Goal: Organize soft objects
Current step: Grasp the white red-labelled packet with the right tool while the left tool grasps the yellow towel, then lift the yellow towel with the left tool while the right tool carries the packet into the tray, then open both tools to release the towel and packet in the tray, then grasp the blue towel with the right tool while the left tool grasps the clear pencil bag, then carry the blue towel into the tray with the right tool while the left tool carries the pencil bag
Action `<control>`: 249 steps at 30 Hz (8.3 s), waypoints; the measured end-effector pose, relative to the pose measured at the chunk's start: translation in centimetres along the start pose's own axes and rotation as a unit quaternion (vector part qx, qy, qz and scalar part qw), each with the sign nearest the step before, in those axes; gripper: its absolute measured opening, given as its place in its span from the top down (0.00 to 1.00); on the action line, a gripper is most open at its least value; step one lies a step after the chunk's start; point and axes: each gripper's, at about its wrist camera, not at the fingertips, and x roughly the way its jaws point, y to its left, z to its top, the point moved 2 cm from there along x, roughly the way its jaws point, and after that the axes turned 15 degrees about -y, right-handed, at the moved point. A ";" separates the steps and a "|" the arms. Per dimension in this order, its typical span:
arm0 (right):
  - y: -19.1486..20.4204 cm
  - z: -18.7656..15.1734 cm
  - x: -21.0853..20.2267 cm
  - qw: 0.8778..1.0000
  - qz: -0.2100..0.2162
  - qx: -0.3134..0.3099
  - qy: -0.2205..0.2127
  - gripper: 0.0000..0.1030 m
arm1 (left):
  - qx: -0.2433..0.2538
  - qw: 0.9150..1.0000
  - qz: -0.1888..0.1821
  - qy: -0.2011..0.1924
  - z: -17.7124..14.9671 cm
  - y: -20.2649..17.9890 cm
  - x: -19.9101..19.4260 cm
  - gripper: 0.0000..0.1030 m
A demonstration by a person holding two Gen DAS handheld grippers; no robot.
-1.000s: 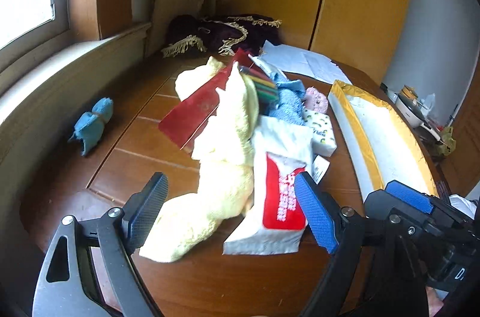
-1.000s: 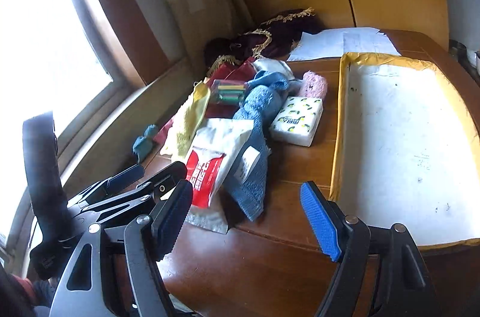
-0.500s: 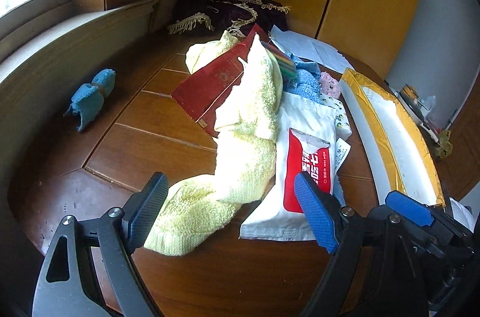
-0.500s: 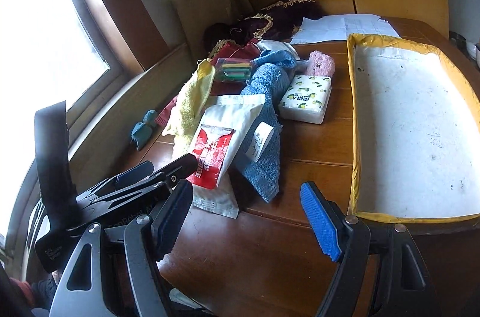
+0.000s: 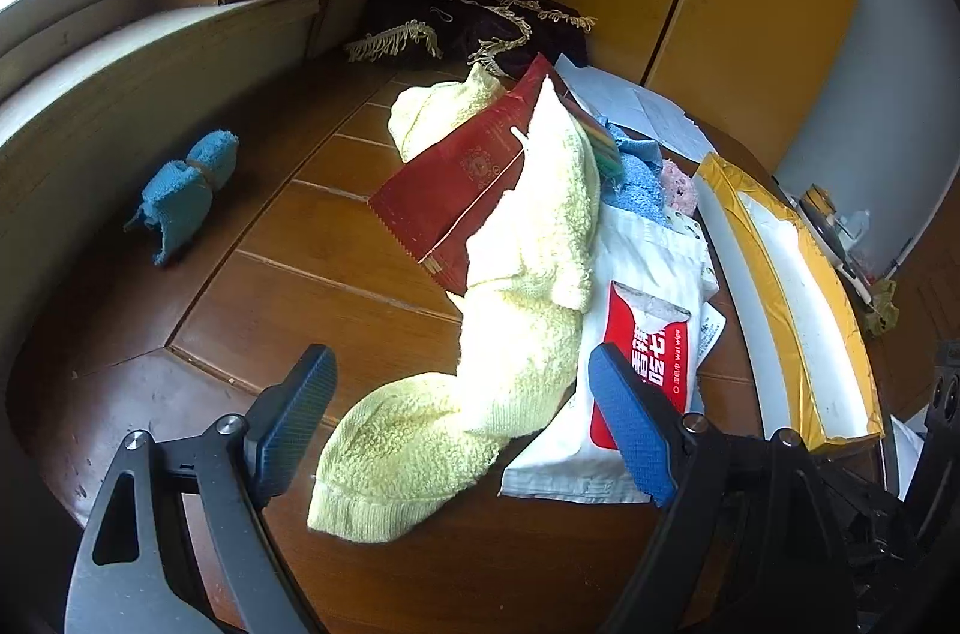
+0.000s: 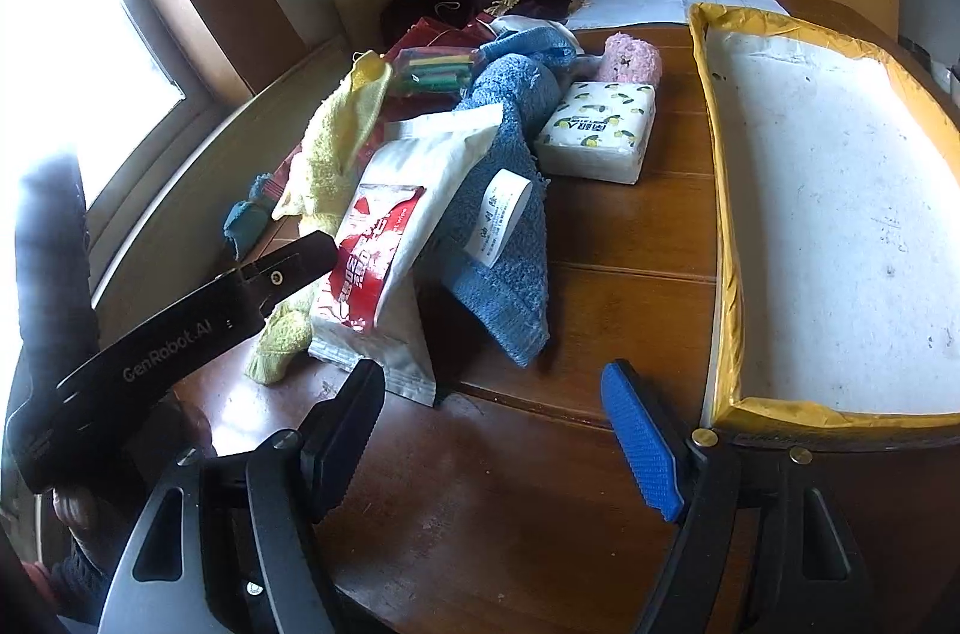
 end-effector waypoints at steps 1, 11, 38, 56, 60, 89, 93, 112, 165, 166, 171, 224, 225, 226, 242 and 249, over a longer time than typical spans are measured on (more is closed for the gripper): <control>-0.1 0.0 0.0 1.000 0.004 0.004 0.000 0.22 | -0.013 1.000 -0.002 0.006 -0.1 0.4 0.3 0.16; 0.2 0.0 0.3 1.000 -0.002 -0.003 0.002 0.02 | 0.011 0.999 -0.018 0.024 -2.2 -0.2 1.5 0.13; 0.3 0.8 -2.1 0.998 0.042 0.017 -0.046 0.27 | -0.017 0.995 -0.094 -0.006 -0.6 0.1 -1.4 0.07; 1.8 2.2 2.0 0.998 0.054 0.000 -0.013 0.45 | -0.008 0.993 -0.119 0.008 1.4 -0.5 0.2 0.24; 1.7 1.5 2.5 0.999 0.046 -0.005 -0.004 0.63 | 0.019 0.993 -0.108 0.040 0.7 -1.3 2.3 0.50; -5.2 6.7 -9.0 0.986 0.014 0.035 -0.163 0.72 | -0.066 0.955 -0.289 0.029 5.5 -6.7 -3.5 0.62; -10.2 7.0 -8.2 0.986 -0.039 0.071 -0.143 0.72 | -0.061 0.936 -0.343 0.041 6.8 -11.5 -2.0 0.62; -16.7 3.7 -7.1 0.988 -0.114 0.079 -0.076 0.72 | 0.039 0.934 -0.323 0.148 -0.5 -22.6 5.8 0.61; 0.2 10.4 3.3 0.999 0.030 0.025 -0.008 0.39 | -0.081 0.983 -0.153 -0.061 6.2 -1.6 1.2 0.21; 0.2 10.6 4.1 0.999 0.030 0.028 -0.006 0.39 | -0.080 0.983 -0.151 -0.062 6.6 -1.6 1.6 0.21; -0.1 10.9 7.6 0.999 0.000 0.039 0.010 0.46 | -0.097 0.982 -0.155 -0.045 8.1 -1.5 3.3 0.21; -2.3 9.3 4.2 0.989 0.040 0.095 -0.103 0.84 | -0.004 0.984 -0.179 0.000 6.1 -3.5 4.7 0.98; -2.2 9.4 3.8 0.988 0.043 0.092 -0.114 0.84 | -0.013 0.984 -0.180 -0.005 6.4 -3.3 4.5 0.98; -2.0 9.5 3.2 0.987 0.046 0.087 -0.130 0.85 | -0.021 0.983 -0.182 -0.010 6.7 -3.1 4.2 0.98; -0.4 9.6 3.6 0.990 0.061 0.053 -0.119 0.62 | -0.050 0.982 -0.185 -0.003 7.0 -2.6 4.3 0.98; 0.0 9.5 2.6 0.987 -0.006 0.014 -0.162 0.44 | -0.062 0.983 -0.175 -0.005 6.8 -1.5 4.4 0.98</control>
